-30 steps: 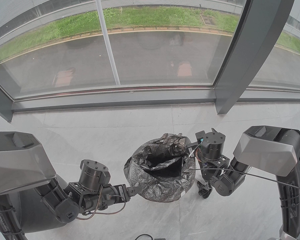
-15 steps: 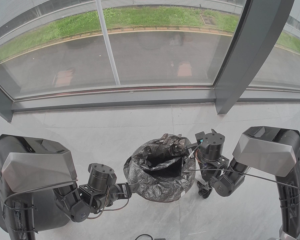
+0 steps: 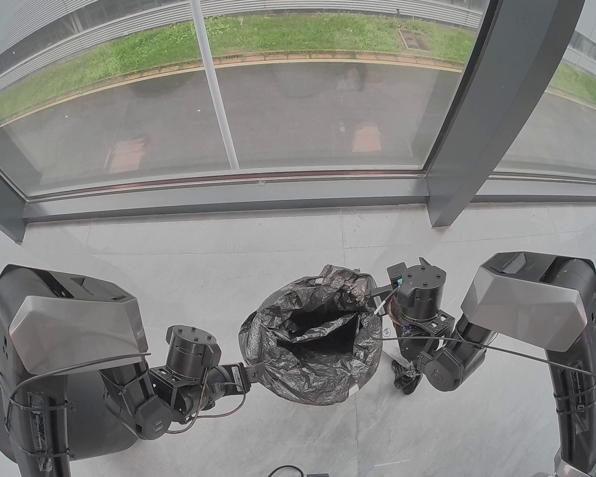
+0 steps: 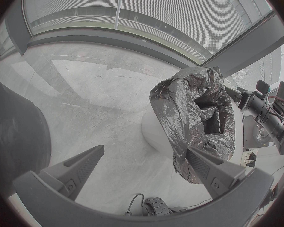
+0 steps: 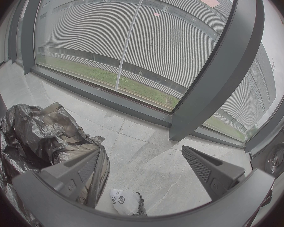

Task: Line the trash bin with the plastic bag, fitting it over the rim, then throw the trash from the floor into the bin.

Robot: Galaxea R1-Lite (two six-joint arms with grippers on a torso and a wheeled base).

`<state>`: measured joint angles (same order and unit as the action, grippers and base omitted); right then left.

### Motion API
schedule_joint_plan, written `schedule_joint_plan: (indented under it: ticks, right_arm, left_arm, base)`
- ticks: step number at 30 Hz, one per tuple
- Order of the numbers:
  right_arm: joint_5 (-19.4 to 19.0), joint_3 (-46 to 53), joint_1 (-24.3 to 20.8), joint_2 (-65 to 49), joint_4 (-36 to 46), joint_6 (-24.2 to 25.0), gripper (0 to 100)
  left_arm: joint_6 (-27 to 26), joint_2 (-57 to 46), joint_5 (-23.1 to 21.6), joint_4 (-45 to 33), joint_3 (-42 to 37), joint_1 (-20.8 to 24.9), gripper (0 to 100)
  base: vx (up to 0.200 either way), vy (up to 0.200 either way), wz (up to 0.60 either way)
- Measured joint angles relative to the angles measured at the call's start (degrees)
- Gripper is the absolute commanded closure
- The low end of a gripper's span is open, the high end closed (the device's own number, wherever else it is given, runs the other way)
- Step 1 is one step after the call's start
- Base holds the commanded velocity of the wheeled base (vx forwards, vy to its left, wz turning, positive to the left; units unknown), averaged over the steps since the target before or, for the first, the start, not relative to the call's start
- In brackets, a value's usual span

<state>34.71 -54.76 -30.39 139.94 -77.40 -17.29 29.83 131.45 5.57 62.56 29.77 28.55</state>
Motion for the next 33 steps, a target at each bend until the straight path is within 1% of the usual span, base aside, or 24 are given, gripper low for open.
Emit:
schedule_joint_plan:
  ticks: [4,17,33]
  right_arm:
    - [0.0,0.0,0.05,0.0,-0.01,0.0,0]
    - [0.02,-0.01,0.1,0.13,-0.01,0.0,0]
    - [0.0,-0.17,0.05,0.44,-0.01,0.0,0]
  left_arm:
    - [0.0,-0.41,1.1,1.57,-1.0,0.02,0]
    - [0.46,-2.65,1.21,1.84,-3.39,0.17,0]
    - [-0.02,1.71,0.99,1.95,-0.63,-0.68,0]
  base:
    - [0.0,0.0,0.0]
    - [0.0,0.0,0.0]
    - [0.0,0.0,0.0]
